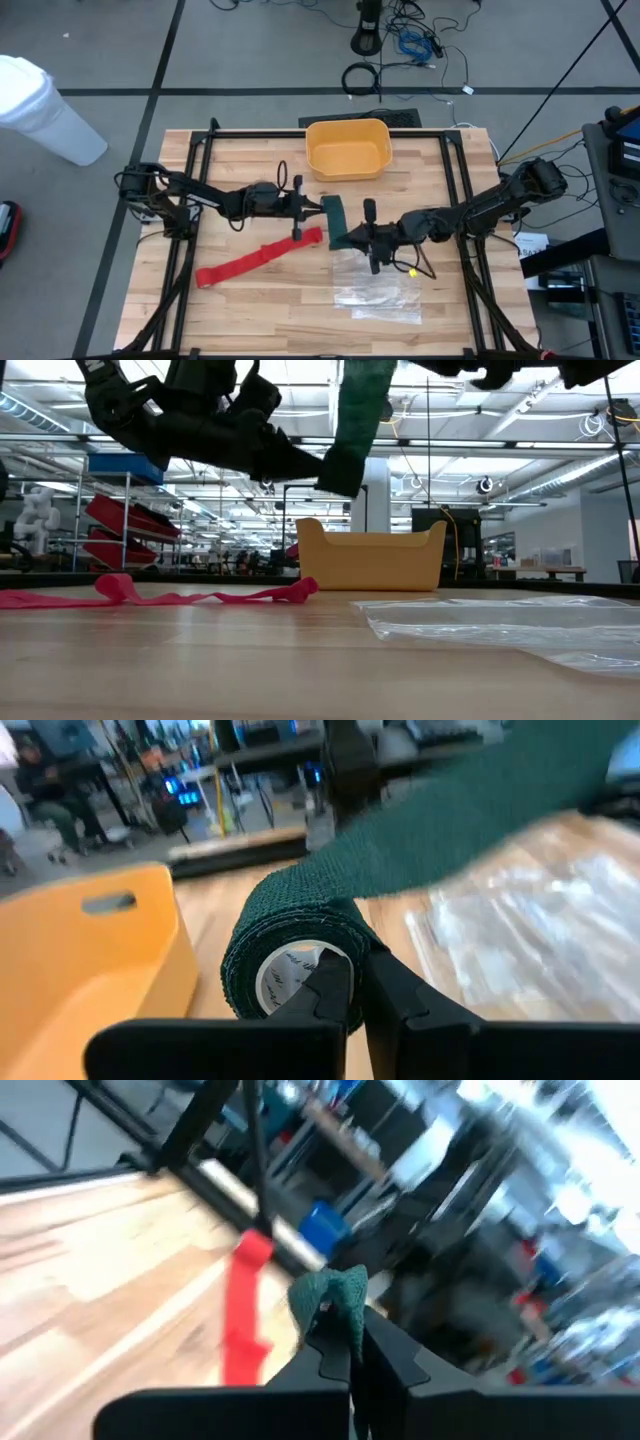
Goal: Roll bandage
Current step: Roll the green bandage
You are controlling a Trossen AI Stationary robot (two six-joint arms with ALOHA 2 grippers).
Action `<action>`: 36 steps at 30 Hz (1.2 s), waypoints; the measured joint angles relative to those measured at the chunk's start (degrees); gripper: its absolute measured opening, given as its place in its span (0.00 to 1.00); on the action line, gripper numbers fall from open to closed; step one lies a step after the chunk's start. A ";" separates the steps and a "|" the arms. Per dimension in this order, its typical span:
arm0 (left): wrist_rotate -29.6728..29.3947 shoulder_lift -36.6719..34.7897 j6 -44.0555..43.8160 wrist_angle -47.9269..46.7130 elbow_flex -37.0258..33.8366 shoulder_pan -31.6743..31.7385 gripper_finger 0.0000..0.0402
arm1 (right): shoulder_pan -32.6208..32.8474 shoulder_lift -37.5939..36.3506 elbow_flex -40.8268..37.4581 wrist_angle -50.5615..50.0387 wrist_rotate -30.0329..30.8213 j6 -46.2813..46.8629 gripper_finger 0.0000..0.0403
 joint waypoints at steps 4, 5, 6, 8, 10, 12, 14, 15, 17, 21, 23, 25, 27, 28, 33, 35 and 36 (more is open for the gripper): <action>0.66 -0.04 0.02 0.53 1.30 -0.03 0.03 | -0.36 2.47 0.00 -0.57 0.02 9.15 0.00; 0.70 -0.04 0.02 0.51 1.60 -0.09 0.03 | -0.44 3.40 0.00 -0.19 0.03 10.47 0.00; 0.74 -0.04 0.02 0.52 1.81 -0.09 0.03 | -0.44 4.31 -0.02 -0.23 0.04 11.18 0.00; 0.82 -0.04 0.03 0.59 1.99 -0.09 0.03 | -0.24 6.24 0.00 0.14 0.10 11.64 0.00; 0.82 -0.30 -0.04 0.24 1.99 -0.09 0.03 | -0.04 7.98 0.00 0.09 0.35 13.31 0.00; 1.48 -1.08 -1.24 0.09 1.99 -0.23 0.03 | 0.00 9.43 -0.02 0.07 0.59 17.70 0.00; 2.53 -1.68 -1.92 0.12 1.99 -0.68 0.03 | -0.04 10.42 -0.02 -0.44 0.73 21.31 0.00; 2.99 -1.96 -1.95 -0.04 1.99 -0.94 0.03 | -0.07 10.81 -0.02 -0.54 0.83 22.11 0.00; 3.25 -2.54 -1.92 -0.04 1.99 -1.39 0.03 | -0.09 11.19 -0.02 -0.63 0.84 22.27 0.01; 3.31 -3.91 -1.95 -0.55 1.99 -2.48 0.03 | -0.04 11.15 -0.02 -0.22 0.79 24.04 0.08; 3.30 -4.75 -1.96 -1.78 1.99 -3.13 0.03 | -0.04 10.96 -0.02 -0.17 0.77 27.30 0.14; 2.91 -6.20 -1.99 -3.99 1.99 -3.80 0.03 | -0.03 10.77 -0.01 0.25 0.21 31.54 0.20; 1.20 -7.76 -1.45 -5.48 1.99 -4.48 0.03 | 0.23 10.62 -0.01 0.26 0.06 35.14 0.27; -0.06 -8.53 -1.01 -5.97 1.99 -4.73 0.03 | 0.41 10.60 -0.02 0.36 -0.19 36.81 0.30; -7.09 -11.06 3.87 -6.50 1.99 -5.47 0.03 | 0.06 10.60 0.00 0.31 -2.95 42.33 0.42; -9.02 -11.27 6.07 -5.84 1.99 -5.53 0.03 | -0.39 10.60 -0.02 0.62 -2.65 42.27 0.44; -9.33 -11.27 6.43 -5.26 1.99 -5.47 0.03 | -0.67 10.60 -0.02 1.36 -2.43 41.25 0.45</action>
